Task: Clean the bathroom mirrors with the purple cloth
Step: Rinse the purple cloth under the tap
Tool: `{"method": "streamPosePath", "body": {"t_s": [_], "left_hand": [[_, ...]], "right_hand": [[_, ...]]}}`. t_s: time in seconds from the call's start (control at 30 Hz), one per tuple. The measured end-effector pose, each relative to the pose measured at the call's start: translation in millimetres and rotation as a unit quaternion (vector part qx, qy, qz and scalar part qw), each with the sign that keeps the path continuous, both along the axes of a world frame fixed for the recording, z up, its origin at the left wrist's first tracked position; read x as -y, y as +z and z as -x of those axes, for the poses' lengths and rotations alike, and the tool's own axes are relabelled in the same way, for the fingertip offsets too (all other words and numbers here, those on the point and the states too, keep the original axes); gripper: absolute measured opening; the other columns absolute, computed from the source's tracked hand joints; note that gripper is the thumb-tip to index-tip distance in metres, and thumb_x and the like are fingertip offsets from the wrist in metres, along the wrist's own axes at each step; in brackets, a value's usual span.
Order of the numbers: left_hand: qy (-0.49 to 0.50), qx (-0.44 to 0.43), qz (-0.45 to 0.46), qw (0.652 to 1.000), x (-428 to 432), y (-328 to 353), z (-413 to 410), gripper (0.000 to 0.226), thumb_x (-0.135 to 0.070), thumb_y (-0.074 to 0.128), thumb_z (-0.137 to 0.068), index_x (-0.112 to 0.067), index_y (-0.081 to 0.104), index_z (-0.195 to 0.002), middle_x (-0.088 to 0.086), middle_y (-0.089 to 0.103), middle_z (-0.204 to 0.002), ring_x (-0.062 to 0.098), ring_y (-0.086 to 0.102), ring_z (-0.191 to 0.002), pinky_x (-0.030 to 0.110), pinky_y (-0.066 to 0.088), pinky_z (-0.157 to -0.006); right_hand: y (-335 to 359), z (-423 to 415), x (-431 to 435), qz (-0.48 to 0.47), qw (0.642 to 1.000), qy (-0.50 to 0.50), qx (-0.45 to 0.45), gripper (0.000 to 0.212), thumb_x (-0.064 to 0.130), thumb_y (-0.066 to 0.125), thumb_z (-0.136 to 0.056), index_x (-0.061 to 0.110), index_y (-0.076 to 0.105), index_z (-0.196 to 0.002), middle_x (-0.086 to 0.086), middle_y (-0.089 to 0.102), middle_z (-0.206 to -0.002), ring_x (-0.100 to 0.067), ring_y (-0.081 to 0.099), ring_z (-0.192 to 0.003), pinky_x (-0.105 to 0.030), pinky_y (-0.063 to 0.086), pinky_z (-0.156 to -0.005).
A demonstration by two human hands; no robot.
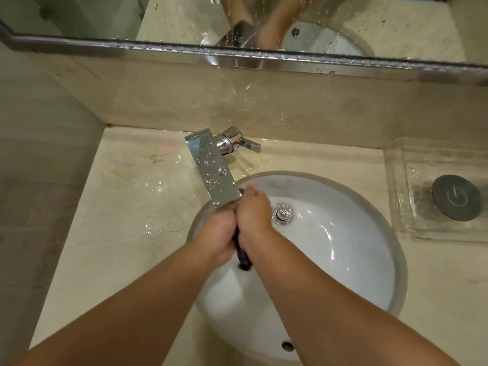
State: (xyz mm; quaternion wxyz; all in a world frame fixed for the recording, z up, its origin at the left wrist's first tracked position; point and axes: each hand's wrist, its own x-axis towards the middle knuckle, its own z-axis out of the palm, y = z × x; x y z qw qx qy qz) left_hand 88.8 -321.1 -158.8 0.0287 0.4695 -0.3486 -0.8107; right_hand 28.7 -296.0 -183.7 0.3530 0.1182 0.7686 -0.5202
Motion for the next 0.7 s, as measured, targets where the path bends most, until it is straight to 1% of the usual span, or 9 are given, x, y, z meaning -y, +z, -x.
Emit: {"method": "streamPosePath", "body": {"t_s": [0.07,0.17,0.23,0.3,0.43,0.5,0.57,0.63,0.7], "left_hand": [[0.005,-0.020,-0.036,0.999,15.6,-6.3,-6.6,0.028,-0.034,0.051,-0.096,-0.016,0.072,-0.105,0.010,0.071,-0.101,0.030,0.066,-0.096,0.047,0.050,-0.095],[-0.084,0.050,-0.082,0.992,20.4,-20.0,-18.5,0.045,-0.055,0.049,-0.087,-0.022,0.072,-0.108,0.007,0.074,-0.110,0.031,0.072,-0.093,0.048,0.056,-0.077],[-0.133,0.071,-0.088,0.985,13.8,-22.1,-25.7,0.044,-0.047,0.043,-0.091,-0.022,0.068,-0.117,0.010,0.073,-0.115,0.037,0.071,-0.100,0.053,0.054,-0.085],[-0.102,0.073,-0.065,0.990,10.3,-25.5,-27.5,0.034,-0.030,0.042,-0.098,-0.014,0.065,-0.118,0.014,0.074,-0.110,0.035,0.072,-0.096,0.047,0.055,-0.082],[-0.047,0.032,0.017,0.998,18.2,-20.1,-21.5,0.025,-0.012,0.049,-0.094,-0.019,0.069,-0.108,0.015,0.074,-0.098,0.029,0.070,-0.077,0.037,0.055,-0.066],[-0.067,0.012,0.000,0.998,24.2,-15.6,-17.7,0.026,-0.011,0.048,-0.096,-0.019,0.073,-0.103,0.012,0.075,-0.097,0.026,0.072,-0.075,0.036,0.058,-0.062],[-0.134,0.019,0.042,0.990,27.3,-11.6,-12.9,0.021,-0.015,0.053,-0.099,-0.018,0.072,-0.108,0.011,0.076,-0.098,0.025,0.075,-0.078,0.035,0.059,-0.060],[-0.196,0.059,0.144,0.968,28.9,-10.5,-9.9,0.011,-0.017,0.065,-0.096,-0.022,0.072,-0.103,0.007,0.076,-0.095,0.020,0.076,-0.079,0.034,0.060,-0.060],[-0.202,0.074,0.191,0.958,29.1,-10.6,-8.8,0.012,-0.019,0.071,-0.092,-0.029,0.076,-0.087,-0.002,0.076,-0.081,0.012,0.075,-0.071,0.028,0.059,-0.057]], "right_hand": [[7.4,-15.8,7.7,0.129,0.980,-0.020,0.150,0.026,0.030,0.055,-0.090,0.018,0.076,-0.079,-0.006,0.075,-0.084,-0.023,0.070,-0.079,-0.040,0.057,-0.085],[11.8,5.1,-10.9,0.278,0.910,-0.085,0.296,0.017,0.003,0.056,-0.081,0.003,0.073,-0.086,-0.018,0.070,-0.084,-0.029,0.068,-0.072,-0.039,0.057,-0.079],[2.7,25.5,-27.0,0.340,0.891,-0.100,0.284,0.032,-0.014,0.046,-0.081,-0.005,0.064,-0.105,-0.022,0.063,-0.093,-0.033,0.064,-0.077,-0.041,0.055,-0.075],[-7.6,34.6,-41.2,0.271,0.940,-0.029,0.204,0.049,-0.020,0.046,-0.084,-0.001,0.058,-0.127,-0.020,0.065,-0.102,-0.030,0.065,-0.083,-0.036,0.055,-0.069],[-31.3,33.9,-68.5,0.073,0.992,-0.002,0.098,0.043,0.009,0.069,-0.093,0.016,0.057,-0.134,-0.008,0.071,-0.112,-0.018,0.063,-0.087,-0.026,0.046,-0.068],[-36.8,22.6,-71.8,0.076,0.966,-0.020,0.245,0.038,0.046,0.062,-0.096,0.017,0.064,-0.121,-0.007,0.070,-0.109,-0.020,0.062,-0.090,-0.038,0.048,-0.078],[-37.9,10.2,-68.8,0.157,0.915,-0.017,0.370,0.060,0.068,0.047,-0.094,0.016,0.071,-0.113,-0.010,0.072,-0.115,-0.028,0.065,-0.106,-0.050,0.048,-0.089],[-38.7,4.9,-62.6,0.250,0.888,-0.056,0.381,0.055,0.058,0.045,-0.099,0.014,0.074,-0.112,-0.017,0.071,-0.121,-0.036,0.066,-0.113,-0.061,0.047,-0.098],[-38.0,7.1,-55.2,0.257,0.903,-0.109,0.327,0.041,0.038,0.048,-0.104,0.007,0.069,-0.122,-0.021,0.070,-0.119,-0.038,0.068,-0.110,-0.063,0.049,-0.097]]}}
